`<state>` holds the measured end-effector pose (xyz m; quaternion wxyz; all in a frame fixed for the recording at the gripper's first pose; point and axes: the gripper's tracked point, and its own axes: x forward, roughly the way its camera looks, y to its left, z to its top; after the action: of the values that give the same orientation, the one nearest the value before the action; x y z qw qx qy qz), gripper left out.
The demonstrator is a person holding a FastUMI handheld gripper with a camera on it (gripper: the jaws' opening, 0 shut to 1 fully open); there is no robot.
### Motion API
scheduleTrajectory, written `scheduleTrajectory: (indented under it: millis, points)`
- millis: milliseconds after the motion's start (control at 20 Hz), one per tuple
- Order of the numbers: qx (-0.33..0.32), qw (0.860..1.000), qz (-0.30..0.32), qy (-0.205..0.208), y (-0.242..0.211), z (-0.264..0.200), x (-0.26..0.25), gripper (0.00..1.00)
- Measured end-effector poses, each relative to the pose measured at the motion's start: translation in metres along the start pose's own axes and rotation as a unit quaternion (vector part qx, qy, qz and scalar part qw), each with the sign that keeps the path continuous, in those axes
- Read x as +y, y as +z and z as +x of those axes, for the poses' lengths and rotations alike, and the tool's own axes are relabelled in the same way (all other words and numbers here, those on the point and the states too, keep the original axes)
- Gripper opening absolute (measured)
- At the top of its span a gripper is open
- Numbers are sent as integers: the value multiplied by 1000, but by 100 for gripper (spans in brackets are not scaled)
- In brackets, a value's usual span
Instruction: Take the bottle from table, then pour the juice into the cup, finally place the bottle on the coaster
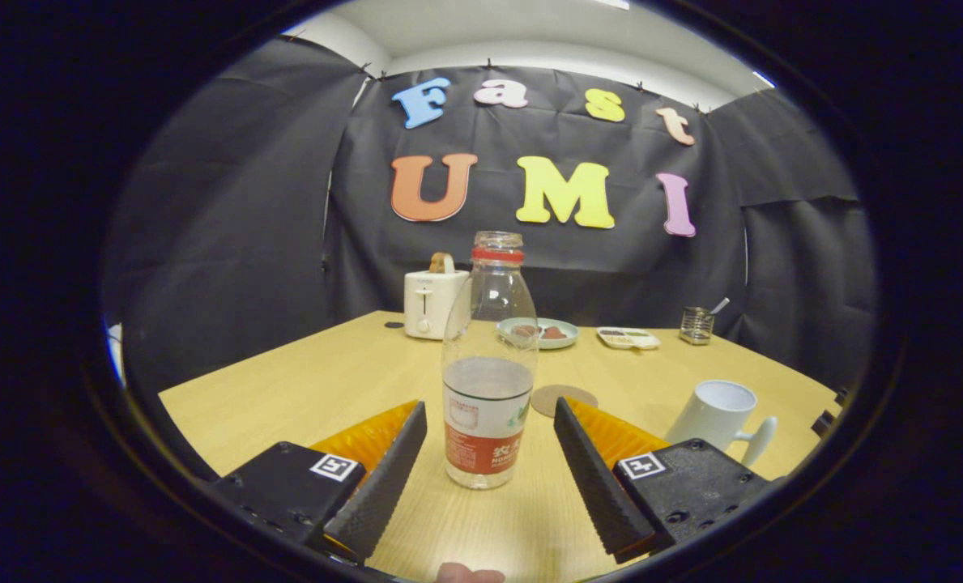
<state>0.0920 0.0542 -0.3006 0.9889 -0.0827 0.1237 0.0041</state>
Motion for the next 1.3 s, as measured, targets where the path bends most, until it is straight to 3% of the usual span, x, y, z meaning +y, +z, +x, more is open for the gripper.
scheduleTrajectory:
  millis: [400, 750, 950, 1100, 1300]
  points:
    - [7, 999, -44, 5, -2, 25, 5, 100]
    - [7, 999, -31, 15, -2, 35, 7, 100]
    - [23, 999, -31, 33, 1, 35, 13, 81]
    - [25, 998, -21, 57, 13, 26, 23, 79]
    - [14, 999, 4, 37, 33, 10, 10, 77]
